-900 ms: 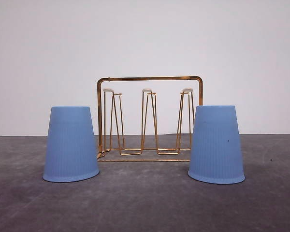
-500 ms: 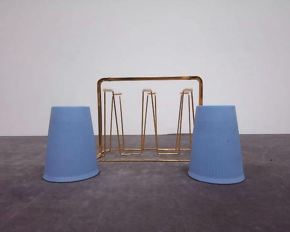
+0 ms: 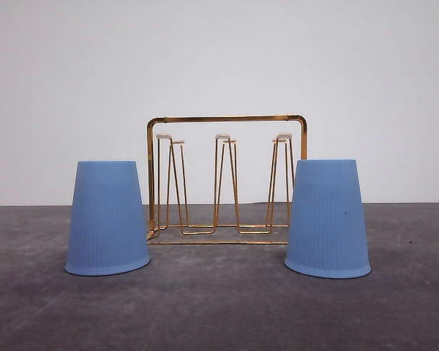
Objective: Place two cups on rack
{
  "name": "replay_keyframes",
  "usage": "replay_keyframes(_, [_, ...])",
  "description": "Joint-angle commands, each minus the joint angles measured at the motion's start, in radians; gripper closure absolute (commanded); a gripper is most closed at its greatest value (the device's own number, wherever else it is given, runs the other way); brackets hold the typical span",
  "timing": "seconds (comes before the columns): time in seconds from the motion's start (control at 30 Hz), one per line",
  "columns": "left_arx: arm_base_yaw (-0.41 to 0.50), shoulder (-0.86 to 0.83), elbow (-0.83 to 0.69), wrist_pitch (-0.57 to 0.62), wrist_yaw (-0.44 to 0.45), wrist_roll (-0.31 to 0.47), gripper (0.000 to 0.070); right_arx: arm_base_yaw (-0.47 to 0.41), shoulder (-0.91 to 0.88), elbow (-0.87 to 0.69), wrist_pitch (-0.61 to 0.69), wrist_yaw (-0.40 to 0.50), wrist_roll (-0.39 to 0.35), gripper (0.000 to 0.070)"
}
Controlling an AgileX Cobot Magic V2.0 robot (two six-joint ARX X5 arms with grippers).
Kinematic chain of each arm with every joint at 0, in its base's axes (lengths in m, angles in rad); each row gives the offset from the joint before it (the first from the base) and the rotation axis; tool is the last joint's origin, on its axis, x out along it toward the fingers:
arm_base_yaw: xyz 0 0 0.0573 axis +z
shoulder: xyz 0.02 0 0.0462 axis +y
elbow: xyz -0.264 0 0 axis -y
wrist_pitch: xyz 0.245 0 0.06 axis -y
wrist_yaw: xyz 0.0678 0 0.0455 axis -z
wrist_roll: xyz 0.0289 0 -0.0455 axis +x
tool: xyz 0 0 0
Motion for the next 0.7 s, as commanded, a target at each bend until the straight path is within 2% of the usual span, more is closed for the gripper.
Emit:
replay_keyframes(0.0, [0.0,0.026,0.072,-0.091,0.002,0.005,0.0697,-0.001,0.029,0.059,-0.045,-0.007,0.006,0.0697])
replay_keyframes(0.1, [0.0,0.079,0.188,-0.251,0.017,0.059,0.0697,-0.001,0.088,0.145,-0.153,-0.059,-0.013,0.0697])
replay_keyframes(0.2, [0.0,0.148,0.291,-0.419,0.053,0.138,0.0697,0.0,0.169,0.215,-0.271,-0.151,-0.058,0.0697])
replay_keyframes(0.33, [0.0,0.249,0.37,-0.583,0.152,0.215,0.0697,0.001,0.268,0.248,-0.36,-0.25,-0.129,0.0697])
replay_keyframes(0.5, [-0.004,0.387,0.394,-0.671,0.303,0.338,0.0697,0.055,0.331,0.248,-0.375,-0.27,-0.182,0.0697])
replay_keyframes(0.67, [-0.146,0.474,0.394,-0.625,0.279,0.417,0.0697,0.152,0.34,0.248,-0.374,-0.257,-0.23,0.0697])
